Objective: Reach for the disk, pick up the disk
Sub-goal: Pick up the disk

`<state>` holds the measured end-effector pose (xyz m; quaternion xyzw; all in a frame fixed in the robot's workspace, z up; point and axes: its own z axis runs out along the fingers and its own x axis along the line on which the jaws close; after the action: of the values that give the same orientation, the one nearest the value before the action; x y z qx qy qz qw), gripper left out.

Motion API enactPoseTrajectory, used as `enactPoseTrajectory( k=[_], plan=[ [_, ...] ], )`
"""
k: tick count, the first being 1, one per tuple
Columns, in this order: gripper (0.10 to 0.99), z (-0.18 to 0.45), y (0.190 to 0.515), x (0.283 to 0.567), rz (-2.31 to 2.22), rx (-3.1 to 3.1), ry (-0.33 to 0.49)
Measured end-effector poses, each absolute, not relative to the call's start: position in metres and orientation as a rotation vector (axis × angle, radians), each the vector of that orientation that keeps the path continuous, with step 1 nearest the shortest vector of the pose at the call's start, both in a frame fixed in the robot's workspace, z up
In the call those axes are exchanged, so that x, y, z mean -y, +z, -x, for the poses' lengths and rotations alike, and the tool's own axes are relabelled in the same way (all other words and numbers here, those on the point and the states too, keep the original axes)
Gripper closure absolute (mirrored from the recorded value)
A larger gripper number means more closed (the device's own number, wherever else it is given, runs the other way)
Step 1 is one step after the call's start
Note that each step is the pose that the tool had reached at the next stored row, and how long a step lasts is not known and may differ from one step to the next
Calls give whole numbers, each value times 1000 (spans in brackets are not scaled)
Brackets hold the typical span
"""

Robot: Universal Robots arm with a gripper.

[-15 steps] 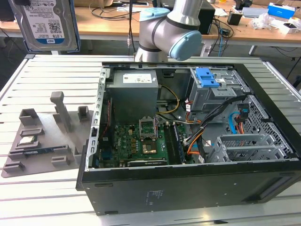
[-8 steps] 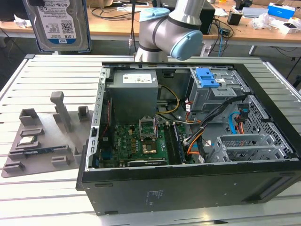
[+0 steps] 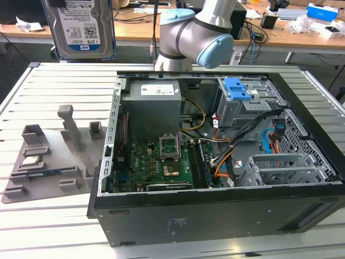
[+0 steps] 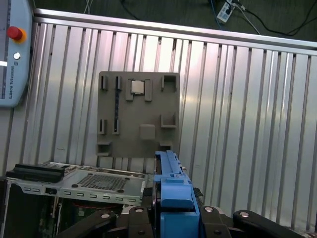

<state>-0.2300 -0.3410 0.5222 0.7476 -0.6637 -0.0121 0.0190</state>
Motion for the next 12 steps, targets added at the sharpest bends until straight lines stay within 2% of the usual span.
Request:
enactPoseTrajectory(
  k=[12],
  plan=[
    [714, 184, 522, 341, -2321, 2060, -38]
  ],
)
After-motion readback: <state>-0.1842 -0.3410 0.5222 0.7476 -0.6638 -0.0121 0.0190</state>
